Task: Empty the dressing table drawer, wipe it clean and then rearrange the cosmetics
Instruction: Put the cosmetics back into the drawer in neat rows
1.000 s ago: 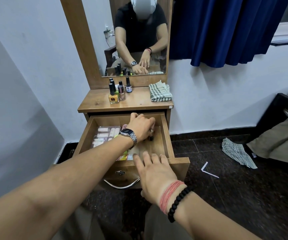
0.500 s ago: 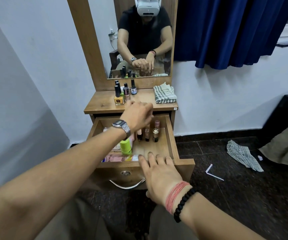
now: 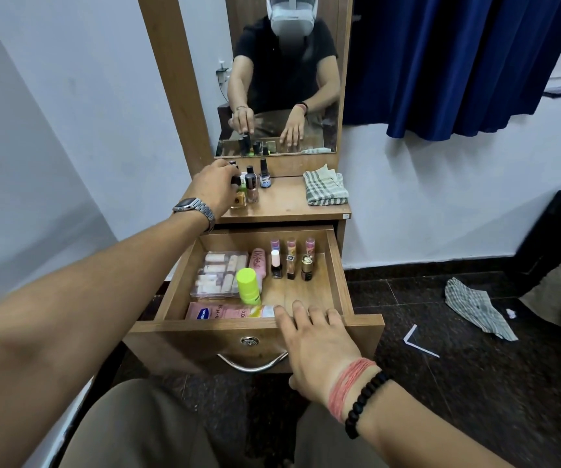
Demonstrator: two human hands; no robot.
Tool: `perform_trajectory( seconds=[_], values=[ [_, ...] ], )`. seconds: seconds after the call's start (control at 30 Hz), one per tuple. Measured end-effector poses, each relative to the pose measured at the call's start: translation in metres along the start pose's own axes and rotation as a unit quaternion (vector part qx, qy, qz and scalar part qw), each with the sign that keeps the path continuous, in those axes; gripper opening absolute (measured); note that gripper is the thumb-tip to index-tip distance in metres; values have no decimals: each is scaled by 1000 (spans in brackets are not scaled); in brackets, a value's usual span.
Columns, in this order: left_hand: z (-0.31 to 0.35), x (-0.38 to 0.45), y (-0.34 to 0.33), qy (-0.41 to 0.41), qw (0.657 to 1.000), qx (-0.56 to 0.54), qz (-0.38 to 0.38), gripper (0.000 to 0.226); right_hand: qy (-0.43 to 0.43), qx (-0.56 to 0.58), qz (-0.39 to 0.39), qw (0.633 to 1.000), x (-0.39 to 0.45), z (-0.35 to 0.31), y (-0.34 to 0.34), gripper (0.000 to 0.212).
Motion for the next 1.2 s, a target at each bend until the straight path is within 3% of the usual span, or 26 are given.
perform_trajectory(
  seconds=[0.3, 0.6, 0.93, 1.2],
  values=[
    [-1, 0, 7, 24, 999, -42, 7, 20, 4, -3, -2, 1000, 1, 0, -1, 85],
    [19, -25, 45, -31, 996, -73, 33, 11, -1, -8, -3, 1000, 3, 0, -2, 87],
    [67, -85, 11, -119, 974, -140, -130, 15, -5, -21, -3, 1000, 3, 1, -3, 97],
    [75, -106, -25, -119, 974, -102, -165, 16, -7, -13, 2, 1000, 5, 2, -4, 96]
  ],
)
Point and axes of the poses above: each hand's wrist, its own x-axis towards the middle knuckle, its own y-axis out of the back of the hand, z = x × y, the point moved 5 cm from there along x, towards the middle knuckle, and after that the axes turned 3 degrees about x, right-handed, at the moved point
